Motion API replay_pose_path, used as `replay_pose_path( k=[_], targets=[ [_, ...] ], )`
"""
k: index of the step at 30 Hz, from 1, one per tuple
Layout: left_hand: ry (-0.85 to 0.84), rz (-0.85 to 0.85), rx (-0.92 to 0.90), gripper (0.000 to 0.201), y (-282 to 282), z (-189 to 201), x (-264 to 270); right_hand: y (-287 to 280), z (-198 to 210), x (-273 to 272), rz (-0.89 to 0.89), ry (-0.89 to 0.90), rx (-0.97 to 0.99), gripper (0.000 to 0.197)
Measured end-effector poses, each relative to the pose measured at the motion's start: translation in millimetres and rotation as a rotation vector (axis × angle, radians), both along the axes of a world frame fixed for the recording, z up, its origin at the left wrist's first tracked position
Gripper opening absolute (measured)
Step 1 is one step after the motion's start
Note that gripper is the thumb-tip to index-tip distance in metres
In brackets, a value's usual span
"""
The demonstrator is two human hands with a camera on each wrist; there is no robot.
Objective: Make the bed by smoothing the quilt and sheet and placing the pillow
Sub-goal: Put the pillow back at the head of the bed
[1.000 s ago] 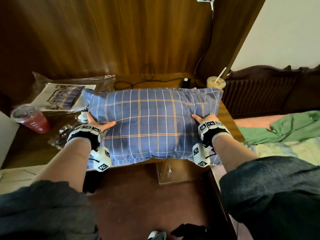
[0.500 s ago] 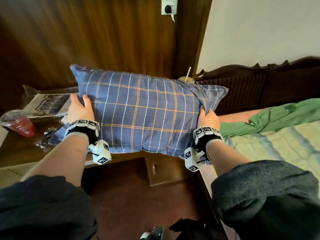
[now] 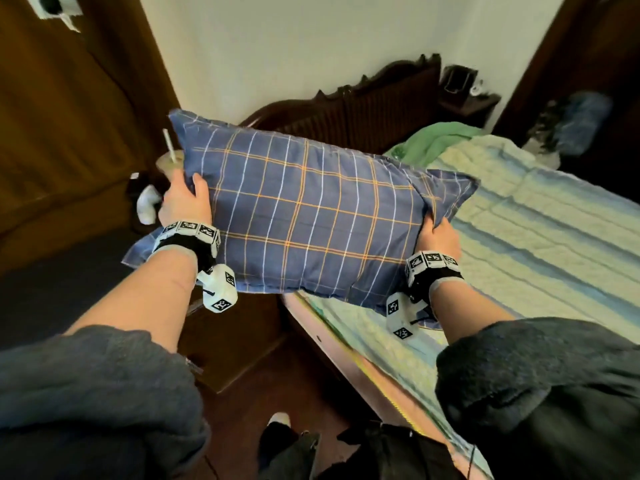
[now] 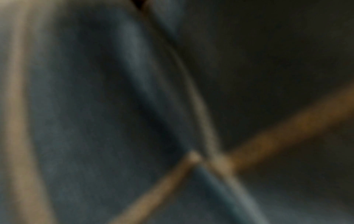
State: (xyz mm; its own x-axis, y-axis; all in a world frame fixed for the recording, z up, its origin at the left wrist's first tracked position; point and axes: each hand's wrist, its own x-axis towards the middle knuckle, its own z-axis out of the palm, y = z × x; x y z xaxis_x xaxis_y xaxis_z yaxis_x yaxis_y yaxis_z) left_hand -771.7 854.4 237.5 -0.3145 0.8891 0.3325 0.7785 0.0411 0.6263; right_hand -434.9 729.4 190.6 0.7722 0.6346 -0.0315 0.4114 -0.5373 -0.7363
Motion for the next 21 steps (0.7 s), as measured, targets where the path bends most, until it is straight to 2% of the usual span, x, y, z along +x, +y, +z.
replay_pose_path(
  k=[6, 12, 16, 18, 21],
  targets=[
    [0.002, -0.279, -0.103, 0.037, 50, -28, 138, -32, -26, 96, -0.268, 0.019, -0.082, 0.05],
    [0.032, -0.536, -0.257, 0.038, 108, -78, 271, -40, -62, 168, -0.537, 0.045, -0.261, 0.046],
    [0.099, -0.682, -0.295, 0.049, 150, -110, 339, -30, -88, 194, -0.679, 0.094, -0.329, 0.047],
    [0.149, -0.712, -0.366, 0.043, 167, -125, 369, -24, -102, 203, -0.756, 0.101, -0.367, 0.048],
    [0.13, -0.755, -0.418, 0.042, 177, -143, 394, -17, -120, 208, -0.8, 0.106, -0.408, 0.048]
  ],
)
